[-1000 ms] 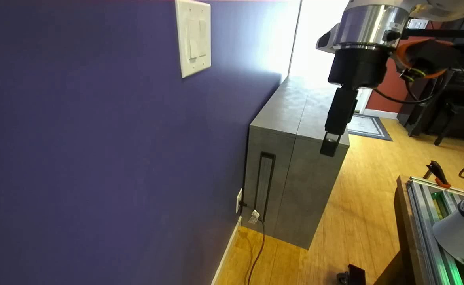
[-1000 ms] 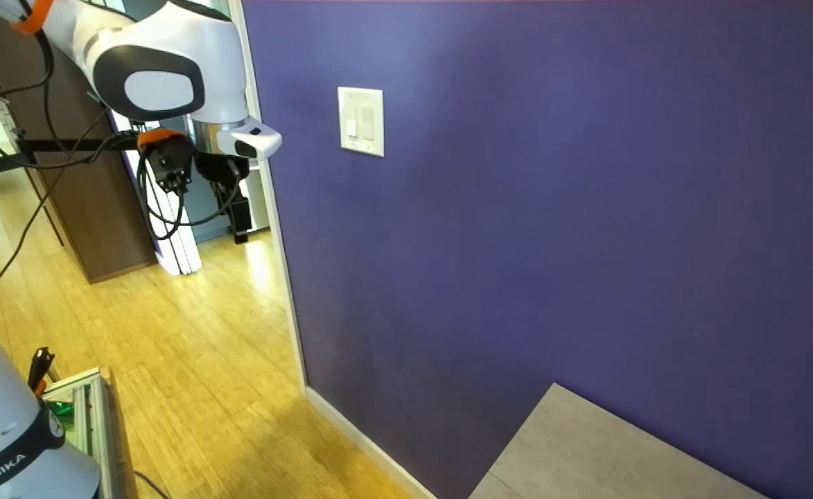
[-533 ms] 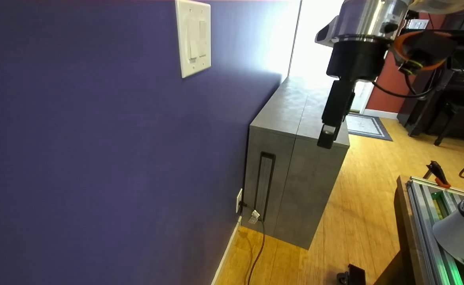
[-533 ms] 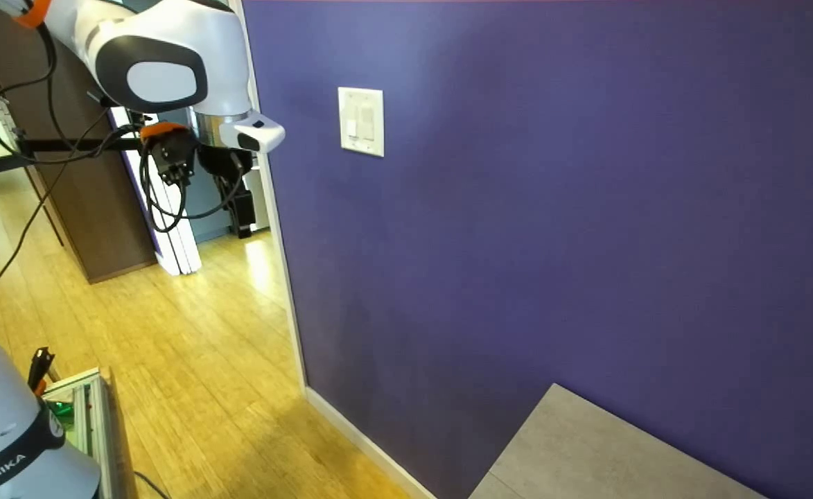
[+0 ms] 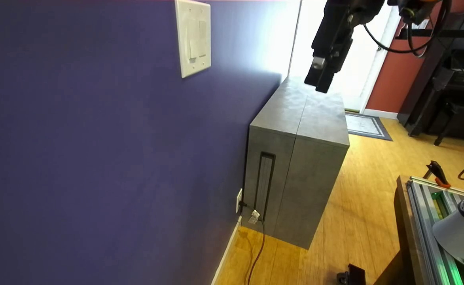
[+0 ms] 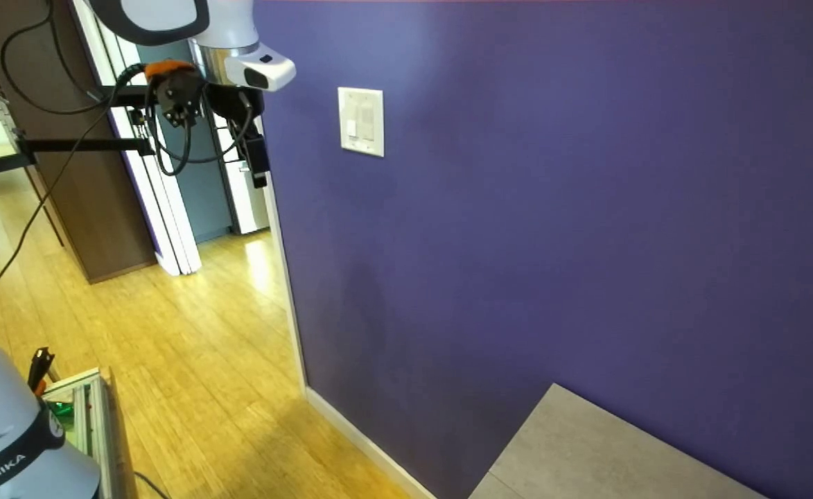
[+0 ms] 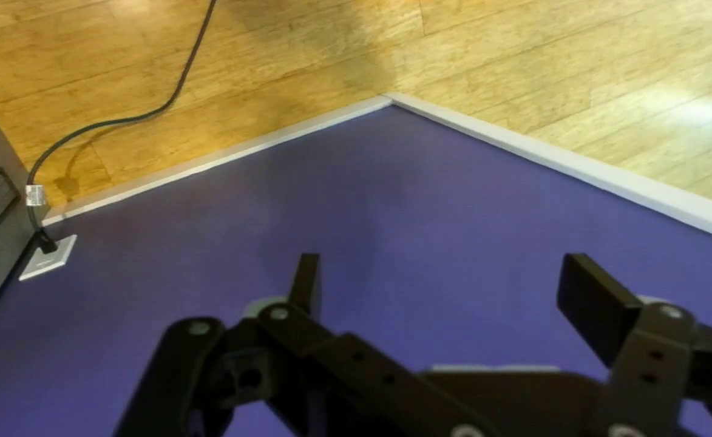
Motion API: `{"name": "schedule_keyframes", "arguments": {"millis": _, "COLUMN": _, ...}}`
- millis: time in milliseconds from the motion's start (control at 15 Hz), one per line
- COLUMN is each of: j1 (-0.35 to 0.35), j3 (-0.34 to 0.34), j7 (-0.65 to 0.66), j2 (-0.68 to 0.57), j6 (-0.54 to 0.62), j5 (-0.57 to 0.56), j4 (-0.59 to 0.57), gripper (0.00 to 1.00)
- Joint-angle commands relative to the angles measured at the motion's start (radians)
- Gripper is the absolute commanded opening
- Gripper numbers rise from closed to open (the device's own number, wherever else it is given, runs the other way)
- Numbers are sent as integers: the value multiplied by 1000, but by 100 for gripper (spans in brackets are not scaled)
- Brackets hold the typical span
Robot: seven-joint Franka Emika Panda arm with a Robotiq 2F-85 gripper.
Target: Push the left light switch downwards
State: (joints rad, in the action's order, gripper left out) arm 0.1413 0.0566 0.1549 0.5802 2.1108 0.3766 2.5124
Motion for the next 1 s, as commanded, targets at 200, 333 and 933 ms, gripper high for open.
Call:
{"name": "schedule_keyframes", "arguments": {"millis": 200, "j1": -5, "j3": -32, "j7": -1, "j2": -64, "j6": 76, "j5": 104, "j4": -133, "gripper": 53}}
{"name": "schedule_keyframes", "arguments": {"millis": 333, "j1": 1, "j3": -35, "j7": -3, "j2": -96, "j6": 111, "j5": 140, "j4": -168, "gripper": 38}}
{"name": "schedule_keyframes", "arguments": {"millis": 933, "j1": 30, "j3": -27, "j7": -61, "j2": -258, "j6": 276, "j5": 304, "j4": -263, "gripper": 0}}
